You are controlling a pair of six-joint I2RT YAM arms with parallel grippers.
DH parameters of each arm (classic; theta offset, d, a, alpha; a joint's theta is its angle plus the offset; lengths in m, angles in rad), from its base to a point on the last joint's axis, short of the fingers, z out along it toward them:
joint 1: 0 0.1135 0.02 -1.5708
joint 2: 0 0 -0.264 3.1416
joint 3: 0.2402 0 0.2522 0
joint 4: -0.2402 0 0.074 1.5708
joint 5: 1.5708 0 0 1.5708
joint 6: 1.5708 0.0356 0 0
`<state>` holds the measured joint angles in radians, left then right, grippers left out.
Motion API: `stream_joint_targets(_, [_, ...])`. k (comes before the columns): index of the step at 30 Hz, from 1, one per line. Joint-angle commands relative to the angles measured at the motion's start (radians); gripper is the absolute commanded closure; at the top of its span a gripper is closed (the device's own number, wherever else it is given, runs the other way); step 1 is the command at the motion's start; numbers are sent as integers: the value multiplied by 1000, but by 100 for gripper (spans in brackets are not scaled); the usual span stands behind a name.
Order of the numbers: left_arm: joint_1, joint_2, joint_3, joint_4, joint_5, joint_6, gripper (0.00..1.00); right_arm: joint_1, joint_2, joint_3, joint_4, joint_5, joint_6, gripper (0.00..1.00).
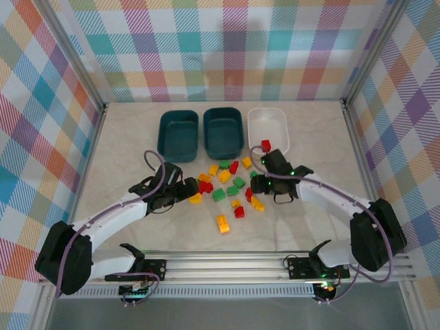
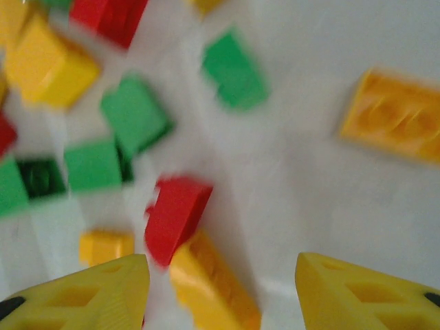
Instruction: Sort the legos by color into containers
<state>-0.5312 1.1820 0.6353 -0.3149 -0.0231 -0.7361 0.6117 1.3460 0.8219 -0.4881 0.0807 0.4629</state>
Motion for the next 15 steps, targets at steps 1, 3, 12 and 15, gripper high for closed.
stream_joint_targets(1, [8, -54, -44, 5, 12, 19, 13, 37, -14, -30, -62, -34, -8, 43])
stream_joint_targets(3, [8, -73, -65, 22, 20, 16, 13, 40, 3, -41, -63, -47, -15, 45])
stream_joint_targets(12, [8, -95, -80, 22, 26, 19, 13, 60, 138, -15, -22, -61, -71, 43])
stream_joint_targets(15, [9, -93, -79, 22, 23, 19, 13, 65, 173, -9, -16, -62, -81, 47])
